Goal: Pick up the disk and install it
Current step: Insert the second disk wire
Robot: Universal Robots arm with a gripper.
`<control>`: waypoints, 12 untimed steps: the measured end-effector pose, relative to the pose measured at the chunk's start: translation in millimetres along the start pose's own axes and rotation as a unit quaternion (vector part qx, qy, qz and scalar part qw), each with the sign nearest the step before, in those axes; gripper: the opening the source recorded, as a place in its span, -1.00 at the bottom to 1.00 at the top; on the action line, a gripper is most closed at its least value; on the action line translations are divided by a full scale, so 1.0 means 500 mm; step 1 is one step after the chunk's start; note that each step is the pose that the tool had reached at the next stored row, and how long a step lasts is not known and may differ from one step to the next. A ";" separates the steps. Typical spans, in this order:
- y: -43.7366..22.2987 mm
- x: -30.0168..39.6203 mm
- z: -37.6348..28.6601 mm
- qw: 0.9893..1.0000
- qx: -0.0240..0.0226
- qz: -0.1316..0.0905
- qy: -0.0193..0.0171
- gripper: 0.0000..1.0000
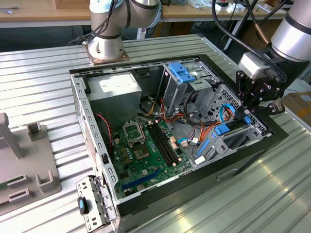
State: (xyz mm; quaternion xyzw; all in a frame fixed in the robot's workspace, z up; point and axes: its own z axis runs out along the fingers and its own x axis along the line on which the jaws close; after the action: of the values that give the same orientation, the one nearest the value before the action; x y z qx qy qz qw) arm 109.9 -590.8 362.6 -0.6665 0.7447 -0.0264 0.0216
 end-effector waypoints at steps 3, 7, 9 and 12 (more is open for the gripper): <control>0.001 0.001 0.008 1.000 -0.001 0.000 -0.002 -0.28; 0.001 0.001 0.010 1.000 -0.003 0.001 -0.019 -0.28; 0.001 0.001 0.012 1.000 -0.004 0.002 -0.028 -0.28; 0.001 0.000 0.015 0.999 -0.004 0.002 -0.034 -0.28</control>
State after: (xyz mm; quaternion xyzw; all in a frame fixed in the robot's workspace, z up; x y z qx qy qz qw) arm 109.6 -591.0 355.3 -0.6654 0.7452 -0.0009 0.0440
